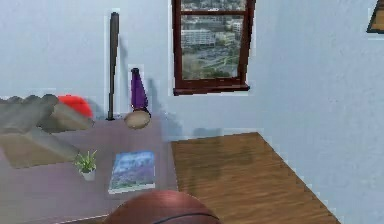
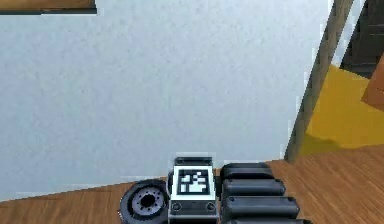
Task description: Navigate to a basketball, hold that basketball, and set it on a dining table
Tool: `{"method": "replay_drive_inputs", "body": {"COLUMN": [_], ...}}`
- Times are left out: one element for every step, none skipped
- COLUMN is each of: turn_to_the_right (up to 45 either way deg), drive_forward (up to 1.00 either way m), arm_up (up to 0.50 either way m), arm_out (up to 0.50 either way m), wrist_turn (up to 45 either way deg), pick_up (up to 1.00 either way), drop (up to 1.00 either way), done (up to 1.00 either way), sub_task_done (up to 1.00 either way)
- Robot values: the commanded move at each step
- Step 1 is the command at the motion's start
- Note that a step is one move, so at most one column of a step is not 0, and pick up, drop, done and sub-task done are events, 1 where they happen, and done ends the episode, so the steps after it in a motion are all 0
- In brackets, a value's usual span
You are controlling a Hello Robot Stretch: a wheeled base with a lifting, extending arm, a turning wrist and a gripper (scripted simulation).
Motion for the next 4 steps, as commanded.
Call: {"method": "replay_drive_inputs", "body": {"turn_to_the_right": [0.0, -45.0, -45.0, -45.0], "drive_forward": [0.30, 0.00, 0.00, 0.00], "arm_up": [0.00, 0.00, 0.00, 0.00], "arm_out": [0.00, 0.00, 0.00, 0.00], "wrist_turn": [0.0, 0.0, 0.0, 0.0], "pick_up": [0.00, 0.00, 0.00, 0.00], "drop": [0.00, 0.00, 0.00, 0.00], "done": [0.00, 0.00, 0.00, 0.00], "sub_task_done": [0.00, 0.00, 0.00, 0.00]}}
